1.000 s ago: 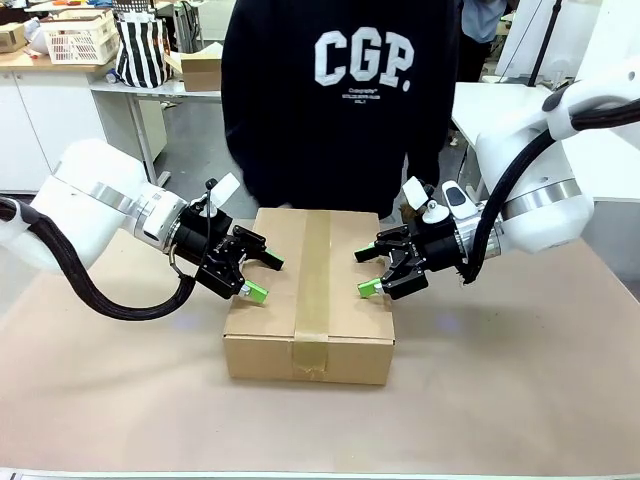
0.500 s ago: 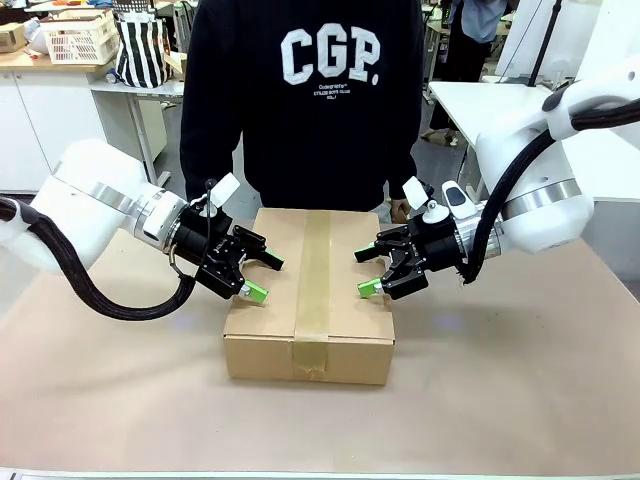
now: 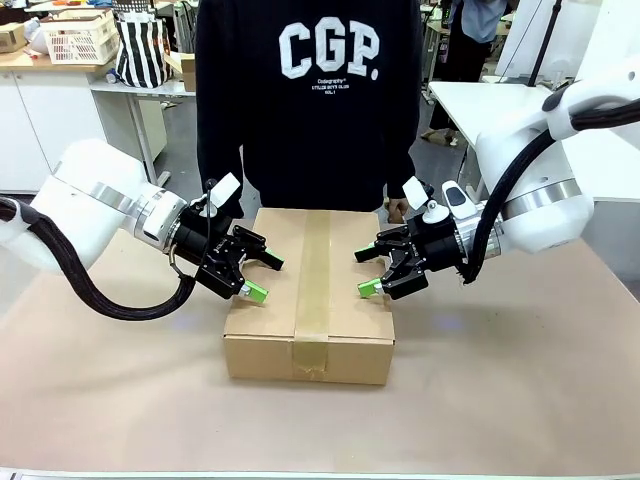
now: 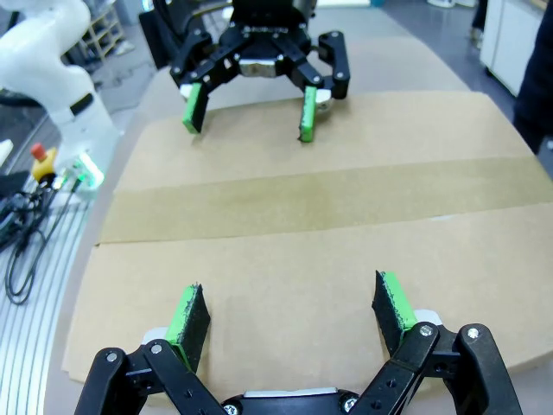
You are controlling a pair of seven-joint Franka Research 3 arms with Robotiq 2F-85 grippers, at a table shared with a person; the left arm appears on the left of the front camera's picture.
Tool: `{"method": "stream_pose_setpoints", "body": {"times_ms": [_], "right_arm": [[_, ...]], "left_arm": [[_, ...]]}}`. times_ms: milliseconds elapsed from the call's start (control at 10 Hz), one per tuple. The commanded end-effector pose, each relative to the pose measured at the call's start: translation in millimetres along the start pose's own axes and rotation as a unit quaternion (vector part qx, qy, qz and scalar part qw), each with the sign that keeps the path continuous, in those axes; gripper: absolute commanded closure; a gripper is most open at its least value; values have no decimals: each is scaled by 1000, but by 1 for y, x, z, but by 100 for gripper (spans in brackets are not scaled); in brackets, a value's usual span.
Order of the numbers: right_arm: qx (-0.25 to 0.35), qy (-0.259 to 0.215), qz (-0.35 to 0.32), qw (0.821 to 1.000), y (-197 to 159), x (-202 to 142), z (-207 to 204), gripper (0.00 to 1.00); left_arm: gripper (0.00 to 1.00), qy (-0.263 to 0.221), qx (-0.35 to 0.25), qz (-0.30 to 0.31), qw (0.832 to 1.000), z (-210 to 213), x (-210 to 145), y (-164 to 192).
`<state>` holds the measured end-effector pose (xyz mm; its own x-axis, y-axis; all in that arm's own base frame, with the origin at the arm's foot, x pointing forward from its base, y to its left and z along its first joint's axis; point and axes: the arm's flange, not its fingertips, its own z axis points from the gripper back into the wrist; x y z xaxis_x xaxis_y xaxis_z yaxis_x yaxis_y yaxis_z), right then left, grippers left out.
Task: Pack the gift set into the box.
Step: Press and hold the closed box until the human finishes sealing it.
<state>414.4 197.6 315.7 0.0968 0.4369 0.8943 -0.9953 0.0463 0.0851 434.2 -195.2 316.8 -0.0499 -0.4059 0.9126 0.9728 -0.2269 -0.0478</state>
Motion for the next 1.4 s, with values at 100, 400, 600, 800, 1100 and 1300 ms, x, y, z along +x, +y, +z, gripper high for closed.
{"method": "stream_pose_setpoints", "body": {"times_ms": [100, 400, 600, 800, 1100, 1300], "right_arm": [[2, 4, -2, 1000, 0, -2, 0, 0], [0, 0, 0, 1000, 0, 0, 0, 0], [34, -40, -111, 992, 3, 26, 21, 0], [57, -56, -239, 968, 15, 54, 53, 0], [109, -56, -382, 916, 39, 59, 110, 0], [123, -58, -476, 869, 67, 42, 161, 0]], "left_arm": [[0, 2, 0, 0, 1000, -1, -2, -2], [0, -13, -24, 9, 1000, 3, 3, -1], [0, -51, -54, 76, 994, 25, 23, -8], [0, -68, -83, 205, 973, 55, 51, -25], [0, -72, -161, 391, 903, 95, 63, -60], [0, -119, -146, 501, 845, 144, 45, -89]]}}
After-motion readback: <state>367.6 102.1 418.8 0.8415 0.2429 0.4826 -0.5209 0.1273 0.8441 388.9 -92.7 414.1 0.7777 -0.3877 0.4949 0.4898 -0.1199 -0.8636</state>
